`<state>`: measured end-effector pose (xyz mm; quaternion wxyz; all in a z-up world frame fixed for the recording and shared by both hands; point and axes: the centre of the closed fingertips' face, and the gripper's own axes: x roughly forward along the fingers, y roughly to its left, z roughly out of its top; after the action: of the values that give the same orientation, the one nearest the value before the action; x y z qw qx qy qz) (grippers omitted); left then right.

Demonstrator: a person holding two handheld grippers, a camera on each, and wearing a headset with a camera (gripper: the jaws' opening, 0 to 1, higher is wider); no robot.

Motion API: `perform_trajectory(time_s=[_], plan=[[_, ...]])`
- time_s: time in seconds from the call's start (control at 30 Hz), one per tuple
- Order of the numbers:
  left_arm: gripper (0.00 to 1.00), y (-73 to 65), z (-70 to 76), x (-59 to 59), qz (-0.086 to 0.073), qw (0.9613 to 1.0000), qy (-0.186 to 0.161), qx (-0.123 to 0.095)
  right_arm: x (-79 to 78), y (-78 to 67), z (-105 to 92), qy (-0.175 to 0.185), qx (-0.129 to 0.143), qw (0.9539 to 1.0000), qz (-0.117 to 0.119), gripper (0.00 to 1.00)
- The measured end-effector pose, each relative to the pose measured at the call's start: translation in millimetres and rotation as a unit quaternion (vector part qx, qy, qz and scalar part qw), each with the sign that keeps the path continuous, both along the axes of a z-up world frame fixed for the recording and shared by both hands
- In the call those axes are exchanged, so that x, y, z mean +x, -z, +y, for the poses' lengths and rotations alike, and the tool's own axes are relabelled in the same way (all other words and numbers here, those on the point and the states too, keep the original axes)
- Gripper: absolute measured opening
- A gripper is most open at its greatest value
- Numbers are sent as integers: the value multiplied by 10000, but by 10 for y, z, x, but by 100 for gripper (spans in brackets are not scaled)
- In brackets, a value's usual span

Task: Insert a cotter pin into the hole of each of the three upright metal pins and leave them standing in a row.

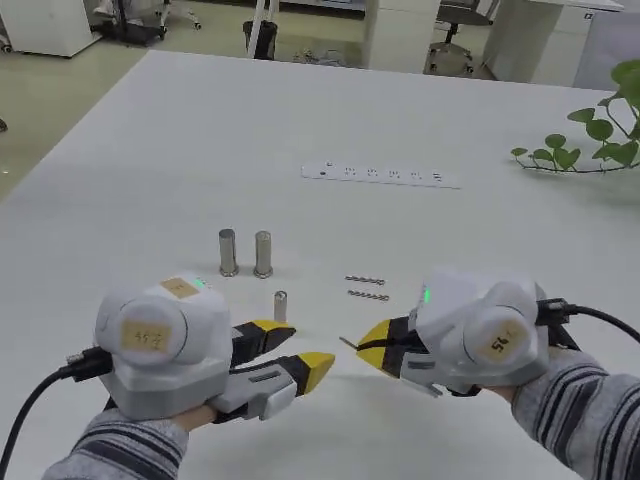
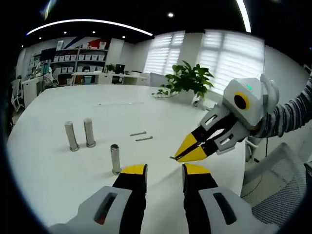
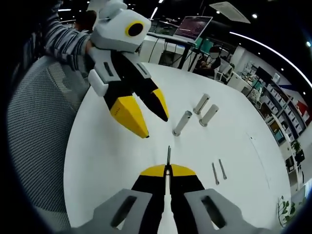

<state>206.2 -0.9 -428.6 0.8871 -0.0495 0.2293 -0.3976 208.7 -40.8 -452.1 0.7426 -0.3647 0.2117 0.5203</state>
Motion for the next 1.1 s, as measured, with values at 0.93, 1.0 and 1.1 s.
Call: perform_trajectory(time_s=[0.93,1.0,1.1], plan=[[0,65,-230,-227,632,9954,458,-554,-282,-141,173,-746,23,9967,-314,0],[0,63,-232,-232,647,9952,463,-571,-284,-139,165,-743,7,9967,-322,0],[0,61,-236,-233,651,9951,463,-585,-288,-136,152,-735,-8,9968,-322,0]])
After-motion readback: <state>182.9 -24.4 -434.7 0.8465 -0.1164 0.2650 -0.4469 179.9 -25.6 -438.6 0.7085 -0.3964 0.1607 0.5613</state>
